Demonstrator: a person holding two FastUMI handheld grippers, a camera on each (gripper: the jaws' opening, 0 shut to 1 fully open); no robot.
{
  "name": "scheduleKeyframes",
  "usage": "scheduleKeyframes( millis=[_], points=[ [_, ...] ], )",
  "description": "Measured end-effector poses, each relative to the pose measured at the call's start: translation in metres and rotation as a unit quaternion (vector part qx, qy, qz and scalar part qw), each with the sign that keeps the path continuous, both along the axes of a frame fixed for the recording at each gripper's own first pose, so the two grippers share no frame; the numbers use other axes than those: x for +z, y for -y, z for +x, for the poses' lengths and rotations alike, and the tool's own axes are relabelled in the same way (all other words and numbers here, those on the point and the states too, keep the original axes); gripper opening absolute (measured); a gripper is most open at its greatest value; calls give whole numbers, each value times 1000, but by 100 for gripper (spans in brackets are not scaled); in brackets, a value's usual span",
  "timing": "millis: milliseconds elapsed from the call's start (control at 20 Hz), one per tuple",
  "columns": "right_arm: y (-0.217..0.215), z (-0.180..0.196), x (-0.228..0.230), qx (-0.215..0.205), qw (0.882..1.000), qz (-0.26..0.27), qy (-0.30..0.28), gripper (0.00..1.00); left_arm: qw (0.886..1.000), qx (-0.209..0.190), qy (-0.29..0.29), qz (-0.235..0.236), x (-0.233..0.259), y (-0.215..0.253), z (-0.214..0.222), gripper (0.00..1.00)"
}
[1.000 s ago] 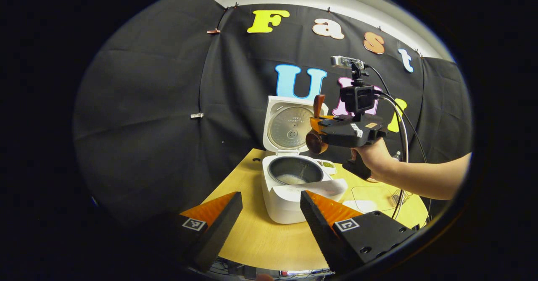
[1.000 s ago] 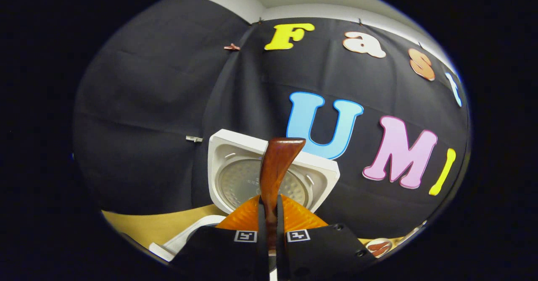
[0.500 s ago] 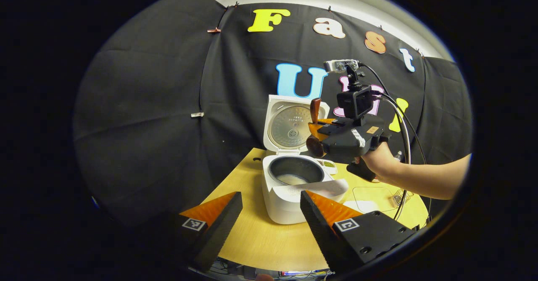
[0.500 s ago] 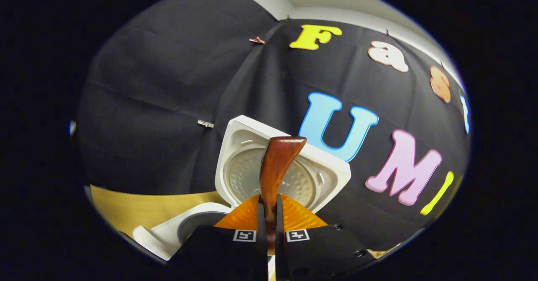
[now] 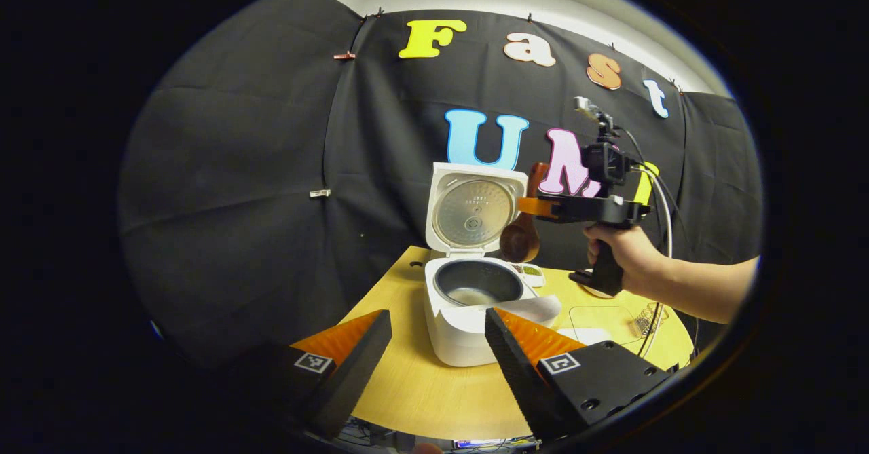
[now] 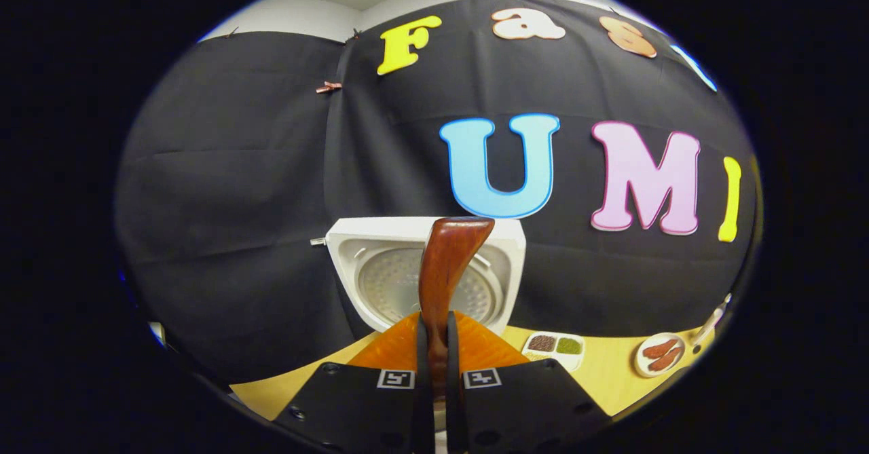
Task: Close the left gripper, press the button to open the rice cooker; take a wooden spoon from the chopstick holder with the right hand, scoop a spoonful of rice and pour it into the rice cooker, then put the wooden spoon back into the chopstick holder.
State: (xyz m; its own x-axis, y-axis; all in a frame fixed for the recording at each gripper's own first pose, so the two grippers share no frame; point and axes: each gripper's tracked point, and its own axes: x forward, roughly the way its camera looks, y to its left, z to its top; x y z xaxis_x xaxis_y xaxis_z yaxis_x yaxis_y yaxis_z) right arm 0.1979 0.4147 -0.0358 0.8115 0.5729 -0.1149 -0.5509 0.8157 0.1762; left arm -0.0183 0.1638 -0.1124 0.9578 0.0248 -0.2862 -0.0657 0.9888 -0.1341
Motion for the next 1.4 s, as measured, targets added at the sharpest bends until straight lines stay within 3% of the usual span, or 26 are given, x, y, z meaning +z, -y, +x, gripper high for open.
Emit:
scheduleKeyframes(
  millis=[300, 600, 1050, 1400],
  points=[
    [78, -44, 44, -26, 999, 43, 8, 11, 999, -4, 35, 12, 30, 8, 24, 95],
    [195, -67, 35, -98, 995, 8, 23, 11, 994, -10, 99, 37, 79, 14, 69, 95],
    [403, -53, -49, -223, 975, -19, -13, 11, 994, -24, 102, 25, 87, 65, 101, 95],
    [489, -30, -164, -275, 958, -11, -78, 12, 995, 11, 101, 24, 92, 89, 86, 95]
  ],
)
